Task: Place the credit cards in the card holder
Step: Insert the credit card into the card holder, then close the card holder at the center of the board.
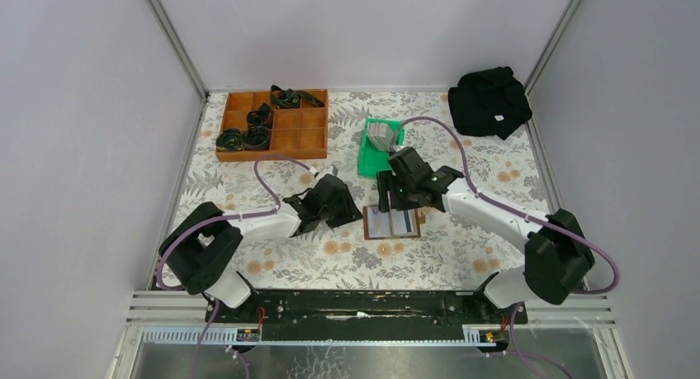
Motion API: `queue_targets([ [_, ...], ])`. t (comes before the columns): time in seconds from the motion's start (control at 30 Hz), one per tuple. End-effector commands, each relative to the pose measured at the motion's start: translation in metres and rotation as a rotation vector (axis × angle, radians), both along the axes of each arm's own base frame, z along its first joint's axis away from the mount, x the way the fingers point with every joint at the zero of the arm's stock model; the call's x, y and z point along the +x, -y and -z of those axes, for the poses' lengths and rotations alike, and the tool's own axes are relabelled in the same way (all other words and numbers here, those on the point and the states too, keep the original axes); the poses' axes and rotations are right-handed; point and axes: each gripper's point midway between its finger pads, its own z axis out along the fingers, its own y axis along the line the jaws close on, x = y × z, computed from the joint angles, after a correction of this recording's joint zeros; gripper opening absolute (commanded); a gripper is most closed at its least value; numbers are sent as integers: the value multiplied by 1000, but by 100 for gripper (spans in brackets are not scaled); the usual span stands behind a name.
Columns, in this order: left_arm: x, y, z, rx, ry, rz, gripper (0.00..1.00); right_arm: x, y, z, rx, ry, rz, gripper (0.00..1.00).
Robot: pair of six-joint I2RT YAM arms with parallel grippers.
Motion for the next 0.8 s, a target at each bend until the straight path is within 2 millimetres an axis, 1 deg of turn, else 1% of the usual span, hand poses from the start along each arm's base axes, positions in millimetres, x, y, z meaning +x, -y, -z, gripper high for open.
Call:
queue_targets([
  [0.0,-11,-10,9,14,-15,-14,50,-16,30,2,-50,14,79,72],
  [0.1,-16,-7,10,-16,-15,7,54,-26,43,8,-43,17,121,77],
  [0.2,-22,-3,11,-40,-20,39,58,-34,51,13,-17,17,155,80],
  [0.23,-23,-2,12,-44,-22,47,59,-38,55,18,-15,7,168,81],
  [0.4,-27,2,13,-57,-30,80,61,-45,64,31,5,-12,206,84],
  [0.57,-30,5,14,-61,-44,95,62,-47,68,48,56,-49,237,86],
  [0.77,-30,7,17,-58,-59,103,62,-41,66,64,212,-72,264,88],
])
